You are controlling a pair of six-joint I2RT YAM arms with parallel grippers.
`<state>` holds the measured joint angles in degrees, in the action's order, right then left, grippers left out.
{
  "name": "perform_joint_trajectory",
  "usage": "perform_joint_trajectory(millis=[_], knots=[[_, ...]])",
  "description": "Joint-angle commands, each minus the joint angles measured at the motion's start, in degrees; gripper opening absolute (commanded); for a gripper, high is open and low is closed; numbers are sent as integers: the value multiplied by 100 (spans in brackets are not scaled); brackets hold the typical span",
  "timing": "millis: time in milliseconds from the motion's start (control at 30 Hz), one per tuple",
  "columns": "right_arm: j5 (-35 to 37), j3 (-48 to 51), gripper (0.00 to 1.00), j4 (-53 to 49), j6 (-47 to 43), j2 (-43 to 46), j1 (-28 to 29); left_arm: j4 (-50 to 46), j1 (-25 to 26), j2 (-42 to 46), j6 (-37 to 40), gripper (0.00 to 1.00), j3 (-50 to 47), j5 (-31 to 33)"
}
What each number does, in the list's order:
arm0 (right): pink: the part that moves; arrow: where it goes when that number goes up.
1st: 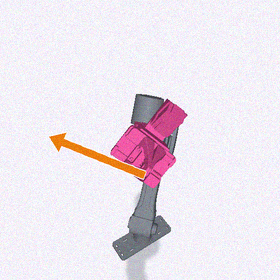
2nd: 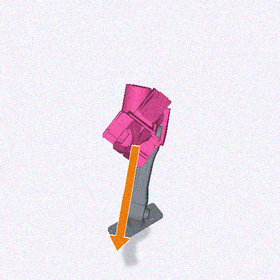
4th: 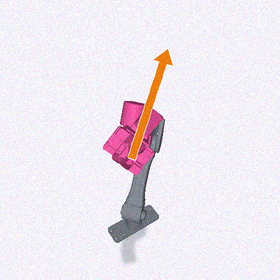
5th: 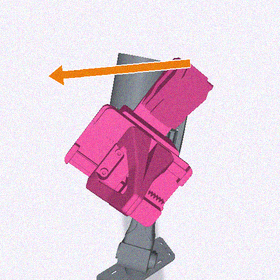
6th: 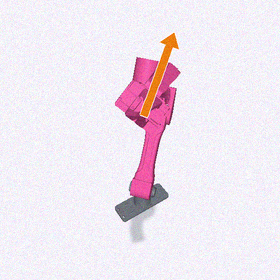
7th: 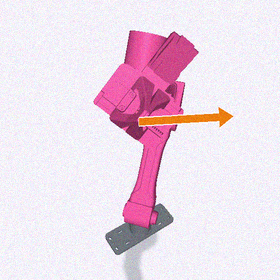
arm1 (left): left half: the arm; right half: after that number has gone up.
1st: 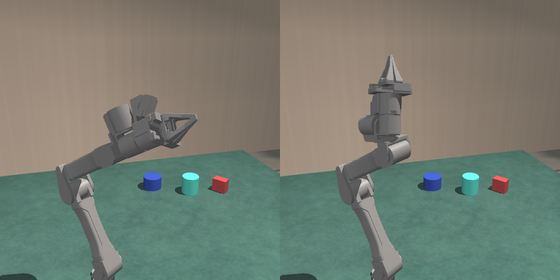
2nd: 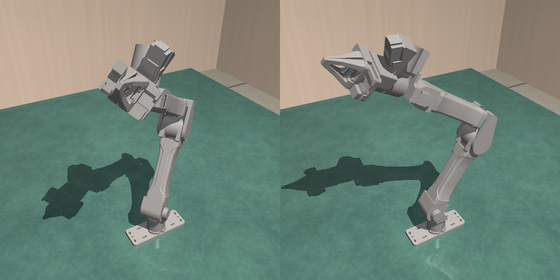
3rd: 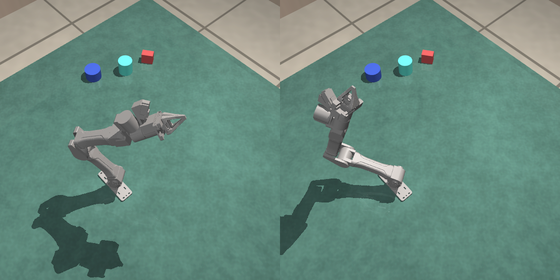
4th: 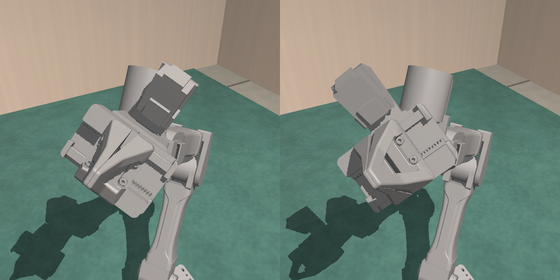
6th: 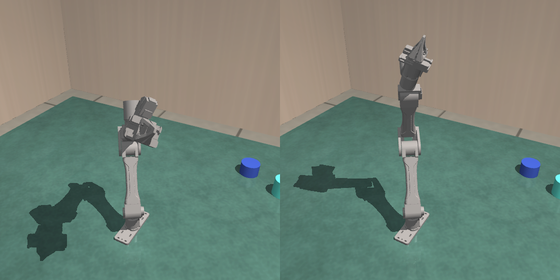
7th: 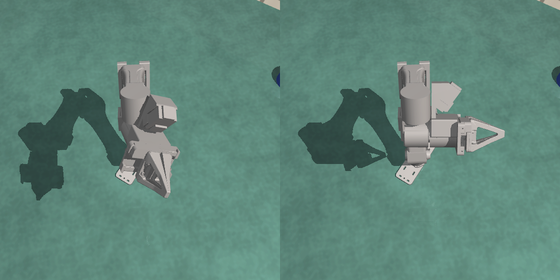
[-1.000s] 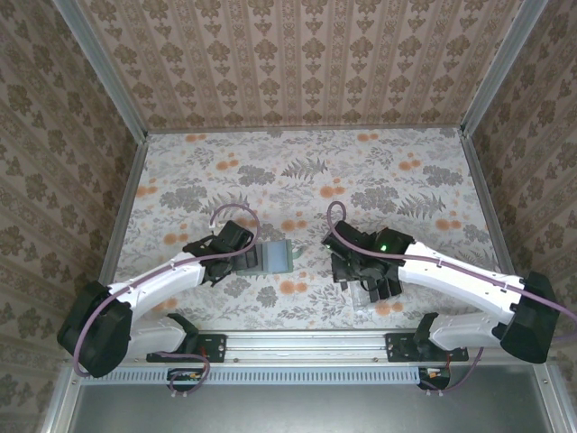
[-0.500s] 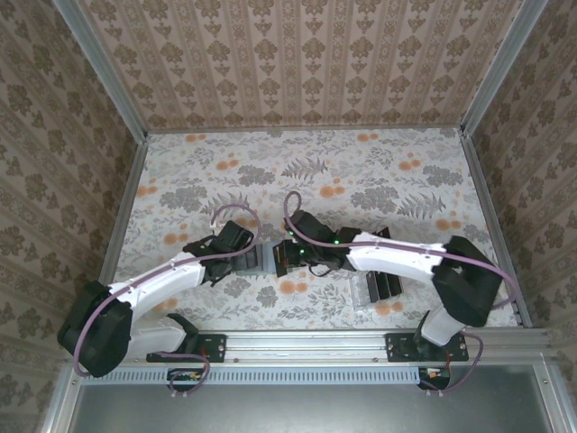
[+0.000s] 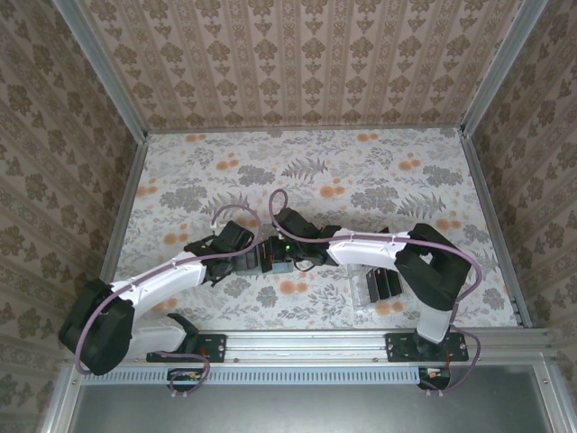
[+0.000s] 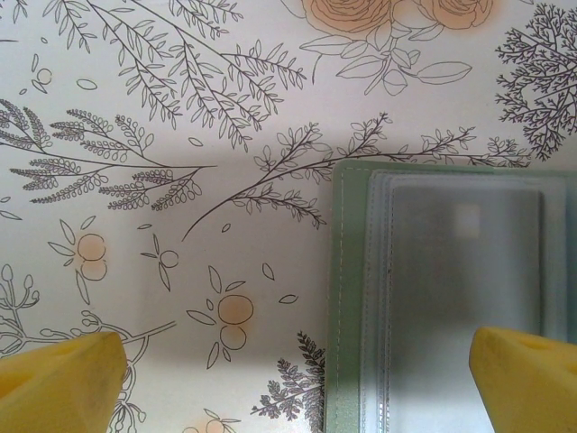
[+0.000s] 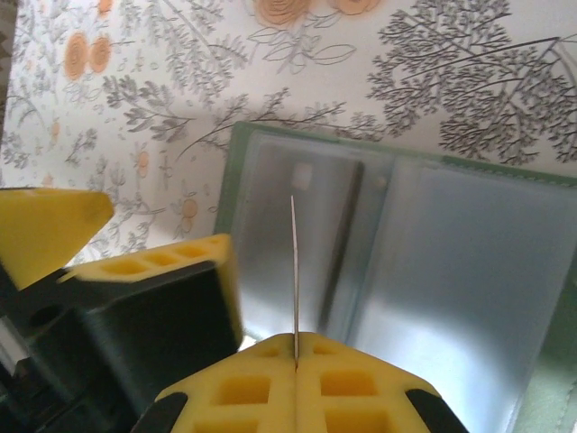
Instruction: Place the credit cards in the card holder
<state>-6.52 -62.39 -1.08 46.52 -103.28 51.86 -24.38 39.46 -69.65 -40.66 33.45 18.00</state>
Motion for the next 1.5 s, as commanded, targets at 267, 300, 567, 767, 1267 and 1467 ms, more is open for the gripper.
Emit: perform_joint_trajectory(millis=[267,300,567,767,1267,1467], knots=[[-211,450,0,358,85,-182,-338,-71,-1,-62,141,100,11,46],[-221,464,0,357,81,-201,-358,-58,0,-82,167,100,27,42],[-253,554,0,381,76,-258,-440,53,106,-350,366,100,205,-24],[-253,646,0,438,92,-260,-458,20,149,-677,312,100,258,63],[-432,835,0,838,249,-350,-554,-477,114,-401,-244,100,-45,457],[-782,867,0,1420,384,-295,-609,-537,114,-383,-301,100,-99,485]])
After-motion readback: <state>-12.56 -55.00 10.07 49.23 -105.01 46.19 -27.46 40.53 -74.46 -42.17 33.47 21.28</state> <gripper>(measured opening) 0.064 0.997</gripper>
